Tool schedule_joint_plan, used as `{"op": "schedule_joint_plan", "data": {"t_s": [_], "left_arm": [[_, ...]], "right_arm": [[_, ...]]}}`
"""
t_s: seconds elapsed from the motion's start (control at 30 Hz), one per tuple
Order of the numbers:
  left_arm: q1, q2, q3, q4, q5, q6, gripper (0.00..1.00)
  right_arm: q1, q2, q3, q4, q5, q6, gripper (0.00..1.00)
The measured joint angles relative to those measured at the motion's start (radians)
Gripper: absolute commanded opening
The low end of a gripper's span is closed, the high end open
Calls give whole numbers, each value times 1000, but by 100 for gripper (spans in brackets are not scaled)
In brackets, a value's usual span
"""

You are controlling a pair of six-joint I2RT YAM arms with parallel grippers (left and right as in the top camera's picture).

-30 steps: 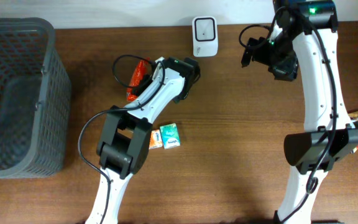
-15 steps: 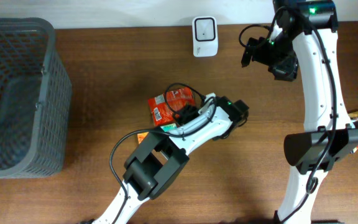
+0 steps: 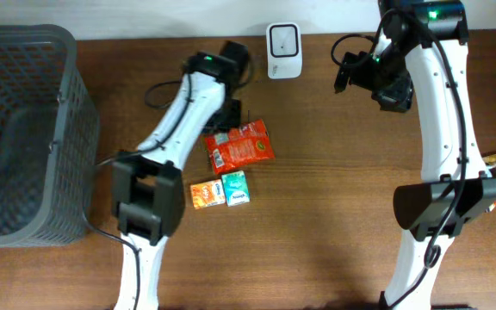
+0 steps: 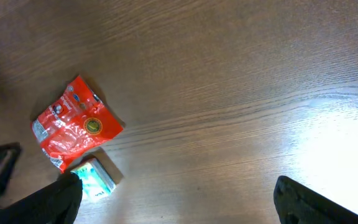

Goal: Scan the item barcode

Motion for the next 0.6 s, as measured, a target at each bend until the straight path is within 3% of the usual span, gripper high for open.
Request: {"op": "schedule_joint_plan", "data": {"t_s": [0.1,0.2,0.33,0.37,0.43,0.47,0.5,0.6], "left_arm": [[21,-1,-119,109,89,5,1],[0,-1,-217,204,179,6,8],[-39,-6,-236,235,225,28,4],[-48,-6,-227,203,234,40,8],[-50,-3,-142,58,235,55,30],[-45,-5,-68,-3,235,58,52],[-34,-6,36,-42,227,64,99],[6,-35,254,-168,173,70,99]], "right_arm": [[0,0,0,1,0,0,98],[0,0,0,0,0,0,98],[0,0,0,0,0,0,98],[0,0,0,0,0,0,98],[0,0,0,0,0,0,98],[0,0,0,0,0,0,98],[0,0,0,0,0,0,98],[0,0,0,0,0,0,98]]}}
